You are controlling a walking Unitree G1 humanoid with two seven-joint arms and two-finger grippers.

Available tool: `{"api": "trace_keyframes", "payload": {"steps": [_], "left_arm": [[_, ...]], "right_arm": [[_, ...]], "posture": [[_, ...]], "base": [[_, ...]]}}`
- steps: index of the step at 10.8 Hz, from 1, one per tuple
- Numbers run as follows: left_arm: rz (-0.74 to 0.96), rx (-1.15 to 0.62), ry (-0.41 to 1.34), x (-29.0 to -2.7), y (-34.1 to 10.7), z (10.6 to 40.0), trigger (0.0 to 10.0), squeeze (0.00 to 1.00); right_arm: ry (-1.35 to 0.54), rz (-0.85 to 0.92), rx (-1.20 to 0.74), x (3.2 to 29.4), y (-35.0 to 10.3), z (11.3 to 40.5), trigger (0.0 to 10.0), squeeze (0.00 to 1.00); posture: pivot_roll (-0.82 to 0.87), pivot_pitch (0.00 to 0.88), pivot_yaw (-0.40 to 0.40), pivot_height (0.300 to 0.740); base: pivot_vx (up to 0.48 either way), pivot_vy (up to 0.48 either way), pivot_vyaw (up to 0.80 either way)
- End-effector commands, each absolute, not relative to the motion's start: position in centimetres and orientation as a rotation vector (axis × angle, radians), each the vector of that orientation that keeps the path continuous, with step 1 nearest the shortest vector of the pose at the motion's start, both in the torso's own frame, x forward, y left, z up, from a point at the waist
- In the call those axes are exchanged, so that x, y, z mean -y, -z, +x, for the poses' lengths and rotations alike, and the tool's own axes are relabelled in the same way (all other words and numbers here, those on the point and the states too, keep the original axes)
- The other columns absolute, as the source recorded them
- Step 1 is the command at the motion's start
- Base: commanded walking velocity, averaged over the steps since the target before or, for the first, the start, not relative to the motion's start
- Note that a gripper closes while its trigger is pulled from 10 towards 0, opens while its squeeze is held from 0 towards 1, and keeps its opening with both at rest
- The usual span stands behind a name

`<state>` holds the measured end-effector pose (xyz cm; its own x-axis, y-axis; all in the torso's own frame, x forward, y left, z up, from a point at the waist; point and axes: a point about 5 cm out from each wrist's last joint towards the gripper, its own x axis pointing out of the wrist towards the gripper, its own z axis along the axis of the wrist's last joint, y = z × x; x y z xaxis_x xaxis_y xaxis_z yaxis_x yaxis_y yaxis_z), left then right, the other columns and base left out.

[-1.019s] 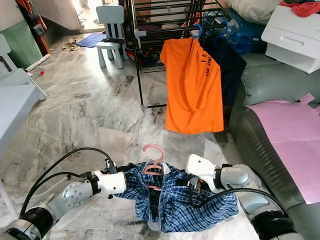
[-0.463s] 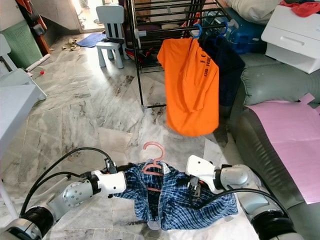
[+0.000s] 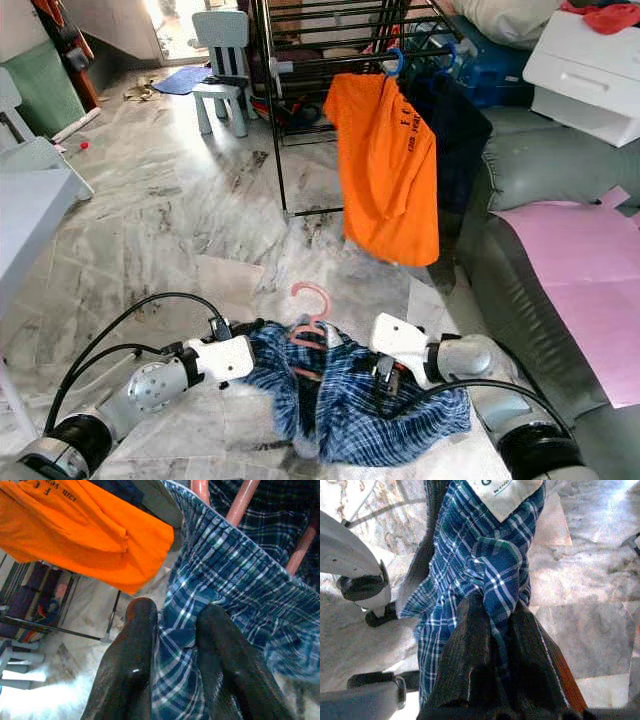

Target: Hang hanger

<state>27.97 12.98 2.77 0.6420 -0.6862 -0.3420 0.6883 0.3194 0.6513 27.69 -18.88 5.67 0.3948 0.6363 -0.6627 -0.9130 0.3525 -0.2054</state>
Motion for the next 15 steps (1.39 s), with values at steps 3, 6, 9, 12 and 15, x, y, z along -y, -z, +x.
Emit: {"api": "trace_keyframes", "payload": {"steps": [3,6,9,12,15], "left_arm": [[0.736,-0.035,0.768,-14.0,-2.7,28.2,10.0,1.0],[0.388,-0.131,0.395,-15.7,-2.3,28.8,10.0,1.0],[0.194,-0.262,0.168,-17.3,-2.0,30.0,10.0,1.0],[0.109,-0.373,0.095,-18.1,-1.5,30.4,10.0,0.0],[0.09,-0.414,0.086,-17.5,-1.0,30.4,10.0,0.0]], "right_arm": [[-0.896,-0.659,-0.489,19.0,-5.8,29.5,0.0,0.0],[-0.633,-0.484,-0.521,18.6,-4.3,30.5,0.0,0.0],[-0.216,-0.251,-0.571,19.2,-2.5,31.1,0.0,0.0],[0.035,-0.241,-0.582,20.1,-2.0,31.1,0.0,0.0],[0.028,-0.241,-0.585,19.1,-1.1,30.4,10.0,0.0]], "posture": [[-0.09,0.0,0.053,0.74],[-0.09,0.0,0.045,0.74],[-0.08,0.0,0.037,0.74],[-0.1,0.0,0.049,0.74],[-0.1,0.0,0.04,0.74]], "base": [[0.0,0.0,0.0],[0.0,0.0,0.0],[0.0,0.0,0.0],[0.0,0.0,0.0],[0.0,0.0,0.0]]}}
